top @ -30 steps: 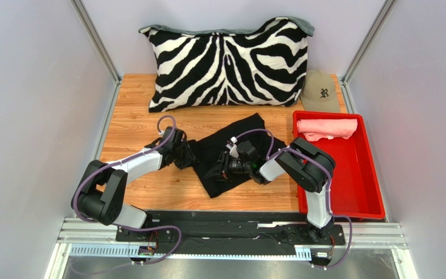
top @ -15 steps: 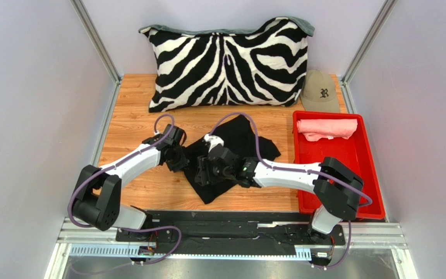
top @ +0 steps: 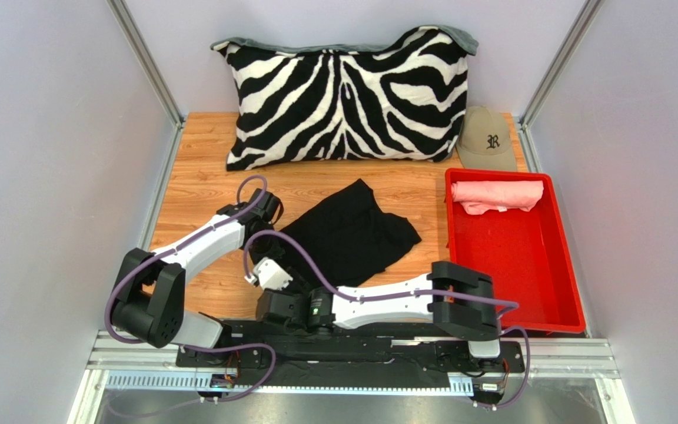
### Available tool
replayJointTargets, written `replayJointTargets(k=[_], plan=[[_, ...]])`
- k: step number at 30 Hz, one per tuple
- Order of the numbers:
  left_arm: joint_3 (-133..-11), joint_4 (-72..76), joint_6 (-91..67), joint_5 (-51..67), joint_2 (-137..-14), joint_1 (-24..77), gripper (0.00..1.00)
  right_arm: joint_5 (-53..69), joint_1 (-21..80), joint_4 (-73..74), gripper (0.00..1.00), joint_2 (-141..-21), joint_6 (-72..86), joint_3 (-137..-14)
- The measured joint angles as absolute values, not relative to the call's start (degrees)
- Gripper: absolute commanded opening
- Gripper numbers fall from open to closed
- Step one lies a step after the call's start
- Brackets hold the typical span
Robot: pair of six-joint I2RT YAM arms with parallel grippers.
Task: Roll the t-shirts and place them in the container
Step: Roll the T-shirt to the center of the board.
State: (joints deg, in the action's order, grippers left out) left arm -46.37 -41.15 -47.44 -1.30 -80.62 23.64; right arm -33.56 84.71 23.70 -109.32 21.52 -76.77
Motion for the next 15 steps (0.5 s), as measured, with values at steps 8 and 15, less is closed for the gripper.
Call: replayJointTargets(k=[8, 15], plan=[[-47.97, -42.63, -46.54, -0.89, -81.87, 23.64, 0.25, -41.85, 86.54, 28.56, 0.61, -118.17, 17.61, -82.06], [-48.62, -43.13, -45.82, -0.58, -82.52, 23.44, 0.25, -49.93, 86.96, 34.22, 0.56, -124.86, 17.43, -88.68]])
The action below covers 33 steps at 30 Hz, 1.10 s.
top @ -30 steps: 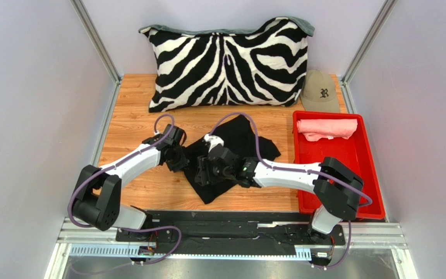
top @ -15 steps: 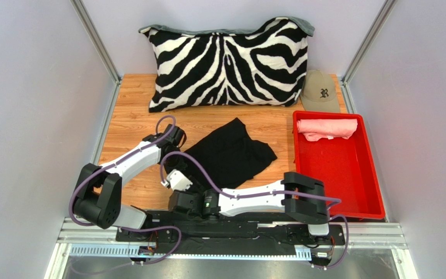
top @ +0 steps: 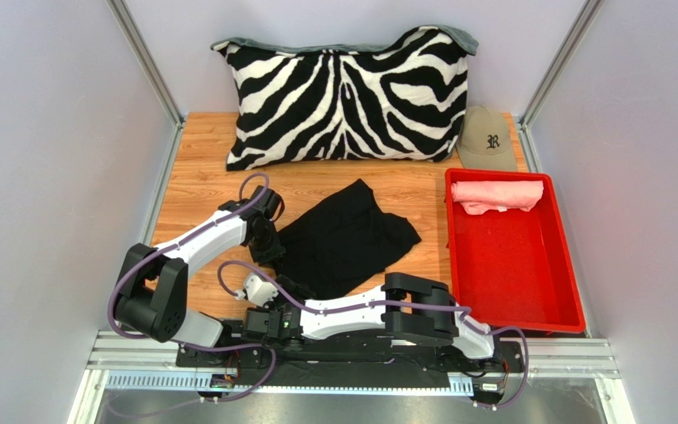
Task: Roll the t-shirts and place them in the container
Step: Roll the T-shirt to the center of the board.
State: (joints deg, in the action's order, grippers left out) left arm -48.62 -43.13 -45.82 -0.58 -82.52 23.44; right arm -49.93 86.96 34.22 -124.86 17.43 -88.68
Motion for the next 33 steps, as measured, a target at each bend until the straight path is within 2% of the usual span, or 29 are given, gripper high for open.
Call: replayJointTargets(k=[1, 4, 8, 13, 19, 24, 33], plan=[[-48.62, -43.11, -45.76, -0.43, -82.54, 23.38, 0.26, -50.28, 87.0, 34.61, 0.5, -124.92, 17.45, -88.66], [-48.73, -43.2, -45.21, 0.49, -82.54, 22.79, 0.29, -50.37, 86.91, 35.03, 0.44, -124.99, 17.74, -88.44], [-48.73, -43.05, -44.03, 2.83, -82.43, 21.47, 0.45, -47.92, 86.26, 32.91, 0.39, -123.35, 18.37, -85.84], [-48.8, -42.5, -42.15, 6.76, -80.51, 17.93, 0.55, -35.75, 81.8, 27.27, 0.37, -115.0, 20.29, -77.06], [-51.13, -40.91, -39.97, 10.94, -75.7, 11.92, 0.54, -15.07, 71.24, 16.58, 0.38, -104.84, 26.44, -66.35], [-50.94, -37.45, -39.51, 14.46, -72.55, 11.09, 0.54, 2.2, 61.82, 5.69, 0.37, -102.1, 33.95, -58.22], [-36.42, -22.63, -43.79, 22.52, -69.93, 11.11, 0.57, 23.09, 51.24, -14.39, 0.38, -103.44, 49.93, -47.13]])
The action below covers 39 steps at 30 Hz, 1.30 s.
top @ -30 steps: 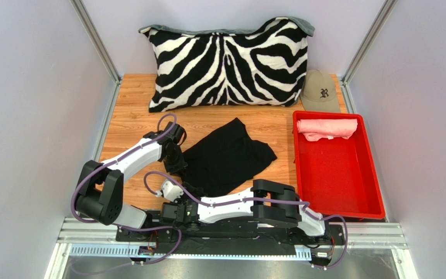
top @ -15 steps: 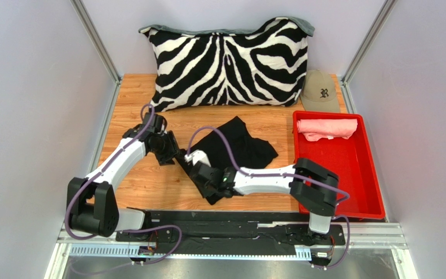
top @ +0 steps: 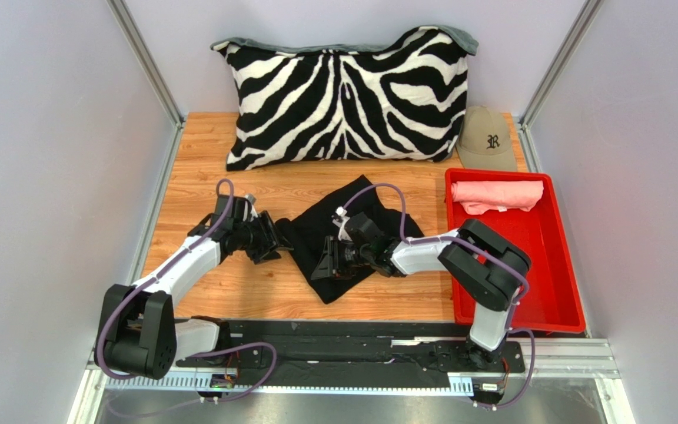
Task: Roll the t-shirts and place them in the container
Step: Roll the T-shirt to the center of the board.
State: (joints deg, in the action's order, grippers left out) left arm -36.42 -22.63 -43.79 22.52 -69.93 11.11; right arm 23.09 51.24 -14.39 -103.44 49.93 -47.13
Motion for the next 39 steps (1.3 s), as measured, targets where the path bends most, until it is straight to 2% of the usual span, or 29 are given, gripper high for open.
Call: replayJointTargets(k=[10, 24, 27, 29, 34, 36, 39], plan=[[-32.05, -9.54, -47.66, 23.86, -72.31, 11.62, 0.59, 32.38, 47.48, -31.2, 0.37, -109.51, 63.13, -42.41], [-33.36, -6.98, -48.38, 16.27, -79.44, 17.5, 0.59, 36.84, 45.71, -44.14, 0.37, -114.26, 72.47, -39.62], [-34.61, -7.2, -49.15, 14.15, -81.03, 19.38, 0.56, 37.06, 45.56, -44.91, 0.38, -114.37, 73.1, -39.33], [-35.44, -8.01, -49.93, 12.69, -81.6, 20.38, 0.5, 37.06, 45.54, -44.93, 0.39, -114.37, 73.17, -39.31], [-37.78, -12.05, -51.99, 8.84, -81.62, 22.15, 0.35, 36.62, 45.58, -43.24, 0.48, -113.56, 71.46, -39.33], [-39.05, -14.39, -52.38, 7.51, -81.62, 22.72, 0.24, 35.51, 46.02, -38.74, 0.51, -111.18, 68.79, -39.72], [-41.5, -18.98, -52.21, 6.31, -81.62, 23.09, 0.22, 30.79, 47.7, -27.88, 0.55, -106.24, 62.61, -41.58]])
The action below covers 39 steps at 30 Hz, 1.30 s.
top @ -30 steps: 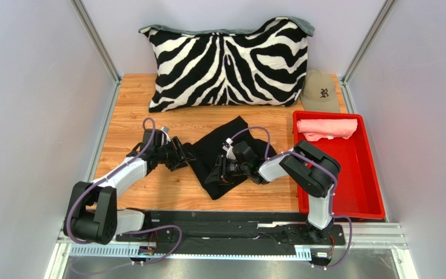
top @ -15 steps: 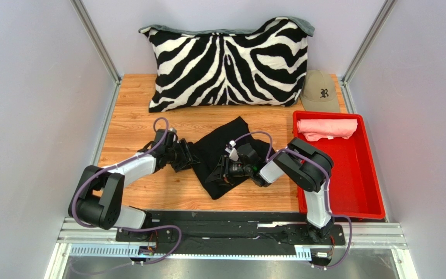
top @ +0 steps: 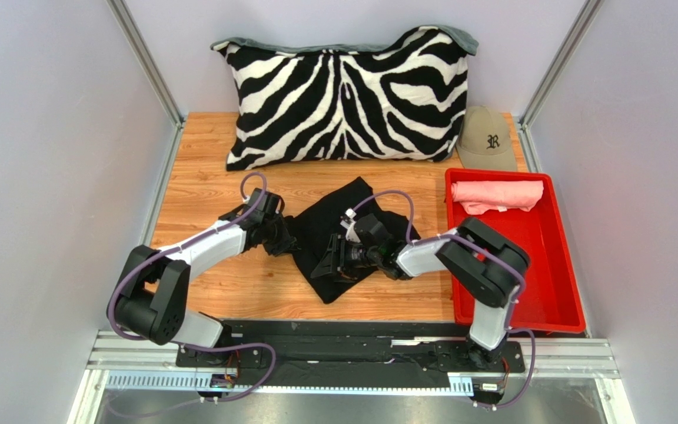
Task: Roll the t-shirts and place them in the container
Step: Roll the T-shirt to the center of the board.
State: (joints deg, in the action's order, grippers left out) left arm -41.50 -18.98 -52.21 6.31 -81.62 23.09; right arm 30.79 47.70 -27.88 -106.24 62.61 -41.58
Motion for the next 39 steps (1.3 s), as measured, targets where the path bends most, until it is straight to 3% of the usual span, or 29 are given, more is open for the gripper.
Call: replayJointTargets(k=[9, 16, 21, 30, 39], plan=[[-43.46, -28.93, -49.91, 5.02, -80.01, 23.11, 0.18, 1.15, 61.6, 4.71, 0.6, -92.44, 45.82, -50.41], [-43.9, -34.33, -47.88, 5.04, -78.98, 23.14, 0.18, -22.81, 77.03, 20.58, 0.62, -96.05, 36.25, -64.23], [-44.34, -35.86, -47.11, 5.32, -78.98, 23.14, 0.18, -36.82, 84.73, 26.41, 0.64, -105.69, 27.55, -75.72], [-44.42, -36.67, -46.76, 5.54, -78.98, 23.14, 0.18, -48.34, 87.94, 34.52, 0.63, -119.63, 18.59, -84.23], [-45.08, -37.1, -46.11, 5.74, -79.7, 23.14, 0.18, -51.59, 88.49, 38.04, 0.63, -122.87, 17.67, -87.5]])
